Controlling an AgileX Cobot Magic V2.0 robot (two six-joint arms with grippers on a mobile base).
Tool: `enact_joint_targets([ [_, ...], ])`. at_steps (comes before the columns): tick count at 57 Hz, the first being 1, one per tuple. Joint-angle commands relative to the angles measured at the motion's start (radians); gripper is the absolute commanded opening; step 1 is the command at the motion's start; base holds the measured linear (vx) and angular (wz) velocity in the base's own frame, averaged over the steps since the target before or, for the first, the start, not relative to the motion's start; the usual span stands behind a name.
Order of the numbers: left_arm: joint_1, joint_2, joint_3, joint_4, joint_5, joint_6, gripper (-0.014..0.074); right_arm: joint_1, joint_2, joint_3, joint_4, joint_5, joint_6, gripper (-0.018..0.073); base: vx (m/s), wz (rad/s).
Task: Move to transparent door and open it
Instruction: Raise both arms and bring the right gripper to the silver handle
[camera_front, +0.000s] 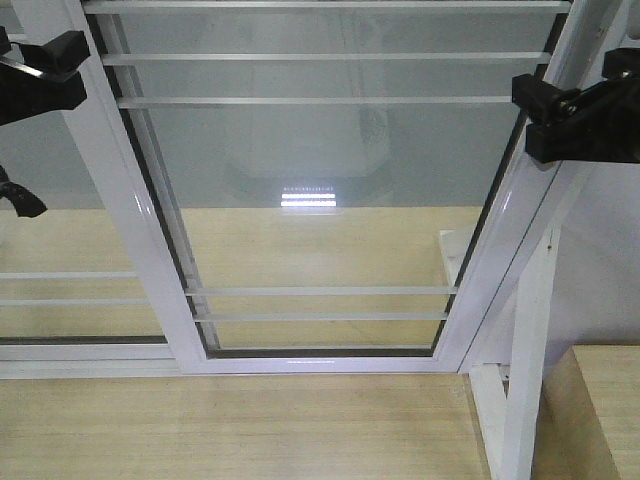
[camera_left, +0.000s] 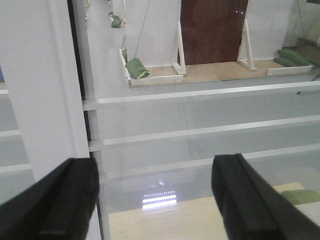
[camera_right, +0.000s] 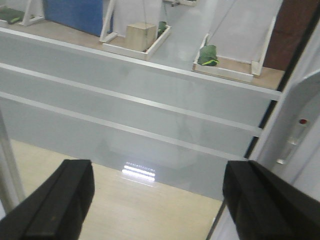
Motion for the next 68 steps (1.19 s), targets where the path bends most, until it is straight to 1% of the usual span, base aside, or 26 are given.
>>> enact_joint_targets([
  [1,-0.006,-0.017,-0.038,-0.003,-0.072,-0.004,0.0568,-0.071,-0.012,-0.039,0.009,-0.084,0.021,0.0585,0.0,0.0],
  [5,-0.006,-0.017,-0.038,-0.003,-0.072,-0.004,0.0565,-0.123,-0.012,-0.039,0.022,-0.076,0.043,0.0585,0.0,0.0],
  [9,-0.006,-0.017,-0.038,-0.003,-0.072,-0.004,0.0565,-0.168,-0.012,-0.039,0.028,-0.065,0.042,0.0585,0.0,0.0],
  [17,-0.006,-0.017,-0.038,-0.003,-0.072,-0.004,0.0565,-0.213,-0.008,-0.039,0.025,-0.058,0.04,0.0585,0.0,0.0],
  [24,-0.006,-0.017,-0.038,-0.003,-0.072,-0.004,0.0565,-0.249,0.022,-0.039,0.025,-0.093,0.036,0.0585,0.0,0.0],
  [32,-0.006,-0.017,-0.038,-0.003,-0.072,-0.004,0.0565,-0.27,0.099,-0.039,0.025,-0.195,0.033,0.0585,0.0,0.0],
  [58,-0.006,-0.017,-0.038,-0.003,-0.066,-0.004,0.0565,-0.27,0.423,-0.041,0.03,-0.616,0.042,0.0585,0.0,0.0],
  [68,-0.006,-0.017,-0.038,-0.003,-0.047,-0.004,0.0565,-0.271,0.511,-0.041,0.034,-0.731,0.042,0.0585,0.0,0.0],
])
